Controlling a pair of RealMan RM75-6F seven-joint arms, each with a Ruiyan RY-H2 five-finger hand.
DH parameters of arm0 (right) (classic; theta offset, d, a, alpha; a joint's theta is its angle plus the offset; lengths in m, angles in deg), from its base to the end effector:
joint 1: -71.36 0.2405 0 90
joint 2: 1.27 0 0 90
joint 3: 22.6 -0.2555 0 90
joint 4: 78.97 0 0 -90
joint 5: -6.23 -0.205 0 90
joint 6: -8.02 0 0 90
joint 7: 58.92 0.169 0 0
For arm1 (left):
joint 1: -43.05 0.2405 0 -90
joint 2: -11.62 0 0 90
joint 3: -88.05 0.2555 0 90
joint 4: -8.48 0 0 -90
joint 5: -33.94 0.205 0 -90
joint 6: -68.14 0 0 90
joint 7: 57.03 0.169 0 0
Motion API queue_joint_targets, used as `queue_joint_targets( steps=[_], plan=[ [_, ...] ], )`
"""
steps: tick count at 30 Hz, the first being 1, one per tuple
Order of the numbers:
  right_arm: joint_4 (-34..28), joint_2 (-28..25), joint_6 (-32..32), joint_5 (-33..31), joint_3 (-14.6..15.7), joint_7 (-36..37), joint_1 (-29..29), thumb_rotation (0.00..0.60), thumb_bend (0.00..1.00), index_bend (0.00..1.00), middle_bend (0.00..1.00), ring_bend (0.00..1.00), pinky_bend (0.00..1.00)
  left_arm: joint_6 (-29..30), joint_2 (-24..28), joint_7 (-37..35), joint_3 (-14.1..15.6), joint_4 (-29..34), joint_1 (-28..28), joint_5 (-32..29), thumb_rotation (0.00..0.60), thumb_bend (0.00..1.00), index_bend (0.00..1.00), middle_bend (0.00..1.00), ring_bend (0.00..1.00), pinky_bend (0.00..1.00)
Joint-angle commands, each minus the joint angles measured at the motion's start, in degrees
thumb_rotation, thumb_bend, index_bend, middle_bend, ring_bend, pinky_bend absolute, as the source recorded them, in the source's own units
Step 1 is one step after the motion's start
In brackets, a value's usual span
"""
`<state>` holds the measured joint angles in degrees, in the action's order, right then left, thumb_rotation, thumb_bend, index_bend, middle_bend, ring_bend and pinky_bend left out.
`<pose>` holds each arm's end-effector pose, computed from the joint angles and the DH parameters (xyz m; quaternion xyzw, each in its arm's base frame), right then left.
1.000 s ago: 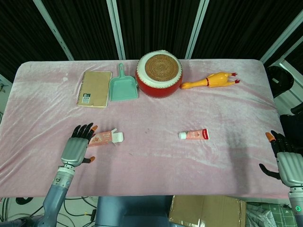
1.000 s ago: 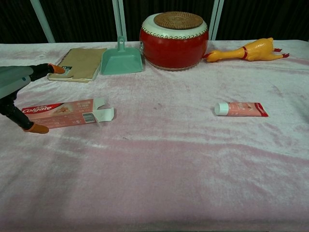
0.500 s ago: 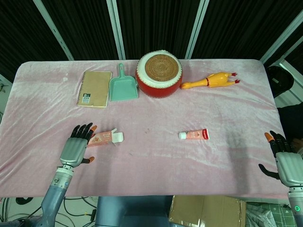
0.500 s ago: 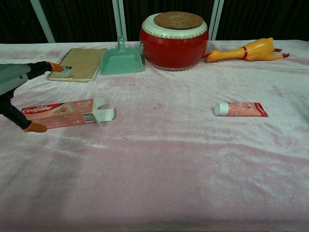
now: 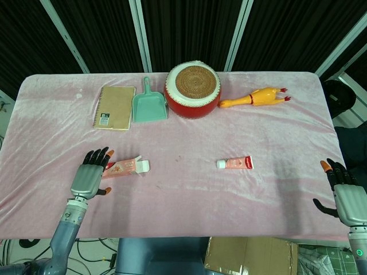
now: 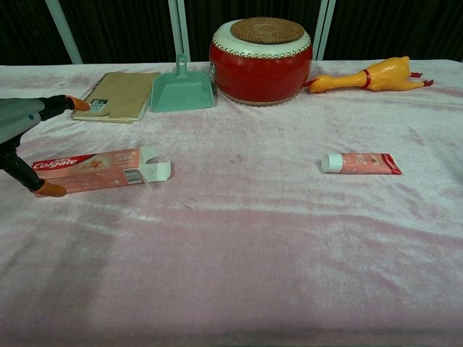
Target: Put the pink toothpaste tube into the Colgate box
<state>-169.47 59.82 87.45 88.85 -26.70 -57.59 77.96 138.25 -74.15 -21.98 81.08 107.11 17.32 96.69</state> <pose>-0.3256 -0.2201 0.1774 0.6029 -0.3956 0.3506 0.5976 -0.2004 0.2887 0.0111 -0.6869 -0.4028 -0.3195 0.5137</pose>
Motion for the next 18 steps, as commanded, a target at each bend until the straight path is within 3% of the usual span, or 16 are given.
queue_joint_targets(
  steps=[1,18],
  plan=[
    [0.07,0.01,-0.10,-0.08,-0.02,0.02,0.04,0.600,0.18,0.00,0.00,0.00,0.12,-1.51,-1.08,1.10,-0.96,-1.52,-1.22,-2.64,0.600,0.14,0.10,0.04,0.00,0.11],
    [0.14,-0.12,-0.64,-0.82,-0.18,0.64,0.14,0.600,0.19,0.00,0.00,0.00,0.12,-6.16,-6.28,5.84,-4.24,-8.18,-6.21,-16.47,0.600,0.30,0.20,0.14,0.09,0.20]
  ],
)
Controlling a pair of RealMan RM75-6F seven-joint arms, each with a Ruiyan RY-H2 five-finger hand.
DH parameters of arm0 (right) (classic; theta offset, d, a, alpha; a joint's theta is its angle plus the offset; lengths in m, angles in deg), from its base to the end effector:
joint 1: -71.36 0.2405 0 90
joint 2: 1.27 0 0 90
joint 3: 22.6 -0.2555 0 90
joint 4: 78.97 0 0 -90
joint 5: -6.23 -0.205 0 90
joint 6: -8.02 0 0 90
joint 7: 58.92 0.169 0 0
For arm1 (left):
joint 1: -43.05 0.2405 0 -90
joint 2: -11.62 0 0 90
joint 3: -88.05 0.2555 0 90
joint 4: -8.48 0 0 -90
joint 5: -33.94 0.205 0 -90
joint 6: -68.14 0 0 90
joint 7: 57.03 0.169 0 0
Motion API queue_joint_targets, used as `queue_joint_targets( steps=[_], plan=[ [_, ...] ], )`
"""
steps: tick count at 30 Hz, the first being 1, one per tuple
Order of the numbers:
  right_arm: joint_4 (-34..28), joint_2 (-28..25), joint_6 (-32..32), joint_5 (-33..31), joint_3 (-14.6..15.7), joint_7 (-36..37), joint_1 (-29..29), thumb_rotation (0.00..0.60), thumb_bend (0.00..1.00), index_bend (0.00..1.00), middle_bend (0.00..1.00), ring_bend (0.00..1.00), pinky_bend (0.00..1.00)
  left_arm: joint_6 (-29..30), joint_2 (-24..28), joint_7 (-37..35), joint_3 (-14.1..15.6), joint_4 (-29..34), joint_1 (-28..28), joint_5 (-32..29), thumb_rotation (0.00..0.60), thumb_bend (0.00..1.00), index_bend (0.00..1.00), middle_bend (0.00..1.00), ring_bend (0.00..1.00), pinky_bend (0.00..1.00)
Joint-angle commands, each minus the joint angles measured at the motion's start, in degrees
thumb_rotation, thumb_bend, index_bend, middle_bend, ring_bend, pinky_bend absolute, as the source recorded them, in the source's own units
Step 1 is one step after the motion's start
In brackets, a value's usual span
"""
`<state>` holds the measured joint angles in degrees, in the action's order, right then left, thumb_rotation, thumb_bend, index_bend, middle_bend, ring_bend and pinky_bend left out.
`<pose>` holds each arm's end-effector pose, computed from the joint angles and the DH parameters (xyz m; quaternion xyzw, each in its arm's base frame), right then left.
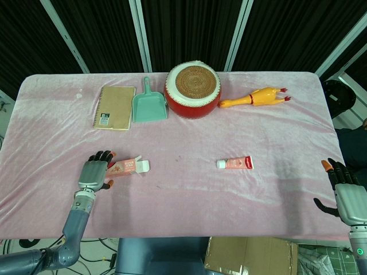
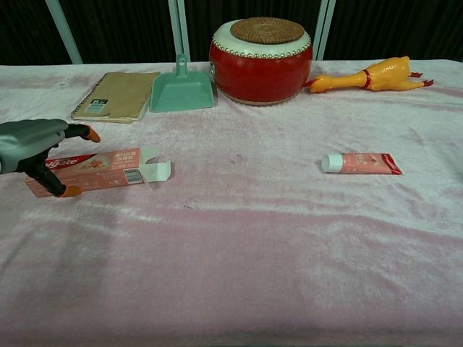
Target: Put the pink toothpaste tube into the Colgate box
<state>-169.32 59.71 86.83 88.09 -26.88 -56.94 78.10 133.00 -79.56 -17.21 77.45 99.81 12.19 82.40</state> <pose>-0.3281 -0.2215 0.1784 0.5984 -0.4022 0.3495 0.5983 -0.2123 0.3178 -0.0199 -0.6782 -0.4465 -0.2577 0.5237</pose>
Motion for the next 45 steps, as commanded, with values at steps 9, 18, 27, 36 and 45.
queue_joint_targets(
  steps=[9,18,27,36,45],
  plan=[
    [-0.05,-0.10,-0.03,-0.25,-0.09,0.12,-0.03,0.600,0.19,0.00,0.00,0.00,0.12,-0.60,-2.04,3.36,-0.01,-1.16,-2.65,-5.85,0.600,0.45,0.34,0.28,0.21,0.34],
    [-0.87,-0.36,0.06,-0.28,-0.19,0.26,-0.03,0.600,0.19,0.00,0.00,0.00,0.12,-0.09,0.49,2.26,0.40,1.67,-3.32,-3.54,0.600,0.50,0.37,0.30,0.23,0.36],
    [-5.60,-1.64,-5.11,-1.16,-2.52,-3.98,4.81,0.600,0.19,0.00,0.03,0.01,0.14,-2.39,7.54,0.91,-3.24,7.60,-6.99,1.20,0.600,0.49,0.37,0.30,0.23,0.36],
    [-6.33,2.35,-15.21,-8.46,-8.72,-11.43,15.42,0.600,0.23,0.18,0.25,0.20,0.26,-4.04,13.91,-3.28,-7.56,12.75,-9.28,1.73,0.600,0.49,0.37,0.31,0.23,0.36],
    [-1.61,10.19,-23.14,-18.10,-9.35,-21.85,23.33,0.600,0.23,0.22,0.24,0.20,0.26,-5.14,17.32,-5.67,-8.13,13.68,-10.59,0.58,0.600,0.49,0.37,0.31,0.23,0.36]
  ],
)
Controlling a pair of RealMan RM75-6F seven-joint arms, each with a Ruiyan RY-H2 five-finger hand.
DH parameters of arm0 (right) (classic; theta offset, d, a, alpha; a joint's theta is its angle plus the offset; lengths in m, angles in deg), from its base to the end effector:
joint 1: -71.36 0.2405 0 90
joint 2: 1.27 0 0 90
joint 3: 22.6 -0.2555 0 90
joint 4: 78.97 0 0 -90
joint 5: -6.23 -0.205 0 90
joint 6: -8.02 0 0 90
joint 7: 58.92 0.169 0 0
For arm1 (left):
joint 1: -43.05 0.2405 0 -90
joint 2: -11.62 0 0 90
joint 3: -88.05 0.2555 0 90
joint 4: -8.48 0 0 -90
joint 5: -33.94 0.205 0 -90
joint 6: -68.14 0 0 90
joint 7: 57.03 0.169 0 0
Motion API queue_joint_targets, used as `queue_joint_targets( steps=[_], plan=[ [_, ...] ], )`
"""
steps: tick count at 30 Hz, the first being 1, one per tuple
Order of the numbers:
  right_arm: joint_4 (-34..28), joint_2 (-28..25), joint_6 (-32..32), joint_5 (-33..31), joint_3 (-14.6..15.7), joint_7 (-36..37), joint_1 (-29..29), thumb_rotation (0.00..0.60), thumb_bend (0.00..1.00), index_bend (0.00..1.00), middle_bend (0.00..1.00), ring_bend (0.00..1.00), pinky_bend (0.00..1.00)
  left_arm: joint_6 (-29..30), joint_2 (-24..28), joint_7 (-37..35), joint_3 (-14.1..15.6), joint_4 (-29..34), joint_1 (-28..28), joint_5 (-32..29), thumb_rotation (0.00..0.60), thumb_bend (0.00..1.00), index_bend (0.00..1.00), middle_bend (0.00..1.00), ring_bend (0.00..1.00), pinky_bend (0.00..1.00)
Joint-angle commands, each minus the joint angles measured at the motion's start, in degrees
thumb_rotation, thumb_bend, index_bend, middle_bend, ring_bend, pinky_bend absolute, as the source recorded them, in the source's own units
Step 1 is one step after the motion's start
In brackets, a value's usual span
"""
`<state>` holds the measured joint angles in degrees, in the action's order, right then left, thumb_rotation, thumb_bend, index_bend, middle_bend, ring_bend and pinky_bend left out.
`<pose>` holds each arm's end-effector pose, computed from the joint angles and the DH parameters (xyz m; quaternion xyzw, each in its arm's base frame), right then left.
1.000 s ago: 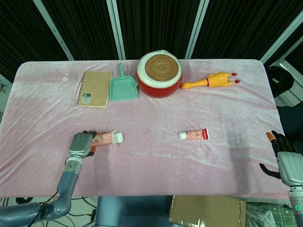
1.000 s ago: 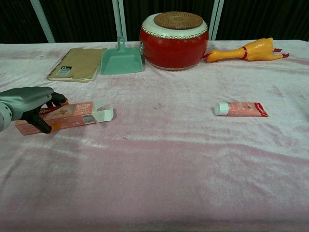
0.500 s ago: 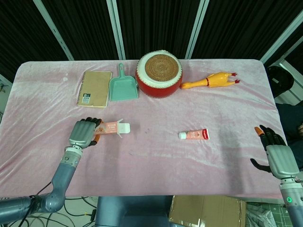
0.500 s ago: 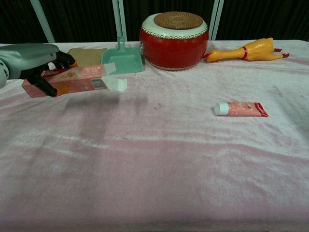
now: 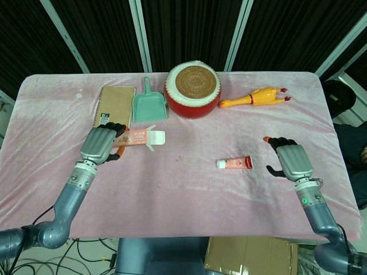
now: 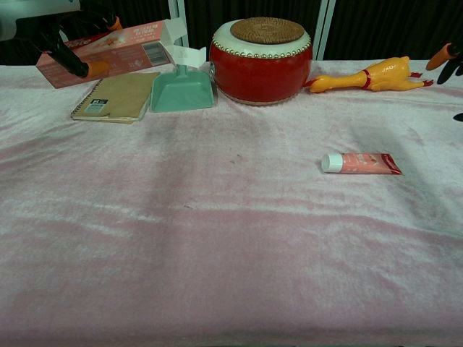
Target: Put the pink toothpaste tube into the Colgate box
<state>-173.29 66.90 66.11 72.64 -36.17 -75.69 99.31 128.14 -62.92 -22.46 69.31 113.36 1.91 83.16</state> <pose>-0.2306 -0.3461 0.1084 0.6798 -0.3833 0.3365 0.5270 -0.1159 0.3704 0.0700 -0.6977 -0.3779 -0.3748 0.4796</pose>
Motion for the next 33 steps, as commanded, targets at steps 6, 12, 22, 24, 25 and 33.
queue_joint_targets(
  steps=[6,12,22,24,25,33],
  plan=[
    [7.06,7.77,-4.87,-6.26,1.06,-5.74,4.71,0.600,0.23,0.24,0.24,0.20,0.26,-0.73,2.61,-1.60,0.38,0.30,-0.98,0.31,0.600,0.49,0.37,0.31,0.23,0.36],
    [10.72,11.17,-6.45,-7.46,2.32,-6.14,6.07,0.600,0.23,0.27,0.24,0.20,0.26,-0.85,3.48,-2.70,1.17,-0.01,-1.31,0.37,0.600,0.49,0.37,0.31,0.23,0.36],
    [15.63,15.59,-8.22,-8.56,2.99,-5.75,8.22,0.600,0.23,0.29,0.25,0.20,0.26,-0.88,4.14,-4.33,2.33,-0.80,-1.97,1.04,0.600,0.49,0.37,0.31,0.23,0.36],
    [16.62,16.27,-8.23,-8.31,3.15,-5.53,8.49,0.600,0.23,0.32,0.26,0.20,0.26,-0.88,4.15,-4.64,2.52,-1.10,-2.11,1.03,0.600,0.49,0.37,0.31,0.23,0.36],
    [17.04,16.55,-8.37,-8.29,3.22,-5.40,8.59,0.600,0.23,0.33,0.27,0.20,0.26,-0.88,4.13,-4.80,2.55,-1.23,-2.18,0.98,0.600,0.49,0.37,0.31,0.23,0.36],
    [19.99,18.85,-8.54,-7.05,3.80,-3.38,9.07,0.600,0.23,0.37,0.29,0.22,0.26,-0.83,3.84,-5.77,3.14,-2.28,-2.79,0.92,0.600,0.49,0.37,0.31,0.23,0.36]
  ],
)
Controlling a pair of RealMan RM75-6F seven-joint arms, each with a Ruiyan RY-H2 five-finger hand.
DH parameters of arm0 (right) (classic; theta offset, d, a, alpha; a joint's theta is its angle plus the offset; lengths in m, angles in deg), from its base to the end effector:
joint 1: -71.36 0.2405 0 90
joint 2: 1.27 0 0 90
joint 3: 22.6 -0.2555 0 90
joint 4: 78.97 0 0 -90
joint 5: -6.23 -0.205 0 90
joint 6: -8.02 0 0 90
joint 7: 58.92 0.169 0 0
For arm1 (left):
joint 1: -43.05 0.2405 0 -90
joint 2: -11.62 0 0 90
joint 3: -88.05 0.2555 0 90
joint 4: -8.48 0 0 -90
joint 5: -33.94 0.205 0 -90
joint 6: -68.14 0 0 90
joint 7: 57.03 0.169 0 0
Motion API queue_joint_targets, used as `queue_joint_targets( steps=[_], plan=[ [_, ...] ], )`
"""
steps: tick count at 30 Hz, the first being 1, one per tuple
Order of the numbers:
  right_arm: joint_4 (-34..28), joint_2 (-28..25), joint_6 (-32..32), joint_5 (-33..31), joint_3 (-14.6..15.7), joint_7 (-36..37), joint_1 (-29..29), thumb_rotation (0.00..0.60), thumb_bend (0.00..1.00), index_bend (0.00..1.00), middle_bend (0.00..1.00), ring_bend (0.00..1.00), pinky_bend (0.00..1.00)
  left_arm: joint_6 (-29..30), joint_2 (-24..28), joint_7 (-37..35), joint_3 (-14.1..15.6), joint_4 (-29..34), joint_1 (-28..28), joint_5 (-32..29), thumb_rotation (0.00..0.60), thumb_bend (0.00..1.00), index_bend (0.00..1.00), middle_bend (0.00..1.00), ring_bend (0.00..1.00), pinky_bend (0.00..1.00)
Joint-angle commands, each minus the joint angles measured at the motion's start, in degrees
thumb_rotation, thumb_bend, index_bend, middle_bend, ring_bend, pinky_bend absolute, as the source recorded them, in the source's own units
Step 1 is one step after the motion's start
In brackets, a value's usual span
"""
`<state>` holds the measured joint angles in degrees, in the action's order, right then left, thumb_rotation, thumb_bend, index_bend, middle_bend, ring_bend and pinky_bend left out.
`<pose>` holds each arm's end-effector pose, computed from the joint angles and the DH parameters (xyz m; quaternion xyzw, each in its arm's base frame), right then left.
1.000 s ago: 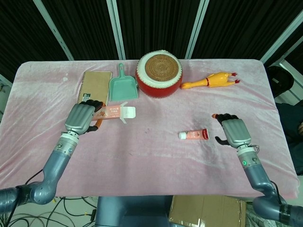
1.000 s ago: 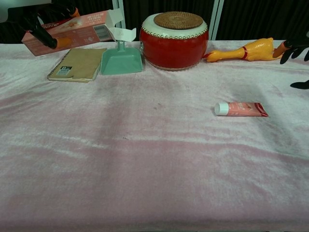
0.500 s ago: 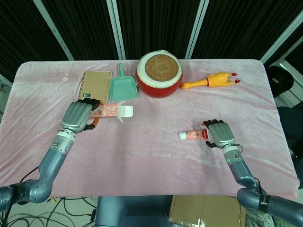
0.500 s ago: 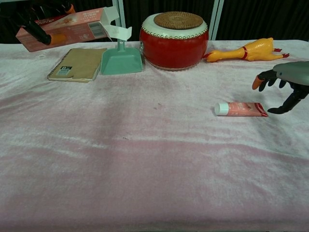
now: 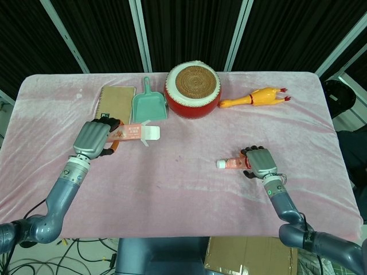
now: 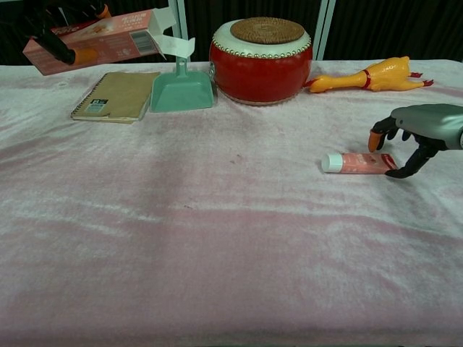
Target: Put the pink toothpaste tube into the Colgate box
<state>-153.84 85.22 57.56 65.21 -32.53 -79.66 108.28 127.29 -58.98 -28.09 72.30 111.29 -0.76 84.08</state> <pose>-0.2385 -0.3767 0.0024 0.7202 -0.4076 0.2676 0.4936 -0.1232 0.3815 0.0856 -0.7020 -0.3673 -0.3722 0.4834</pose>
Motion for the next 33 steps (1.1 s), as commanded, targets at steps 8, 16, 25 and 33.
queue_joint_targets(
  steps=[8,16,25,33],
  plan=[
    [2.78,2.58,-0.12,1.12,-0.01,1.85,0.91,0.600,0.23,0.37,0.29,0.22,0.26,0.11,-0.20,-0.66,0.65,-0.90,-0.65,0.09,0.600,0.49,0.37,0.31,0.23,0.36],
    [3.92,3.67,-0.48,0.41,0.13,1.27,1.50,0.600,0.28,0.37,0.29,0.22,0.26,0.01,0.22,-1.59,1.21,-1.24,-0.86,0.43,0.600,0.49,0.37,0.31,0.23,0.36],
    [4.02,4.34,0.38,0.95,0.26,1.94,1.39,0.600,0.41,0.56,0.47,0.36,0.34,-0.03,0.13,-2.76,1.76,-1.85,-0.94,0.75,0.600,0.49,0.37,0.31,0.23,0.36],
    [3.54,4.20,1.21,2.42,0.77,2.99,0.98,0.600,0.46,0.62,0.53,0.40,0.36,-0.02,0.45,-3.62,2.13,-2.06,-0.82,0.91,0.600,0.49,0.37,0.31,0.23,0.36]
  ],
)
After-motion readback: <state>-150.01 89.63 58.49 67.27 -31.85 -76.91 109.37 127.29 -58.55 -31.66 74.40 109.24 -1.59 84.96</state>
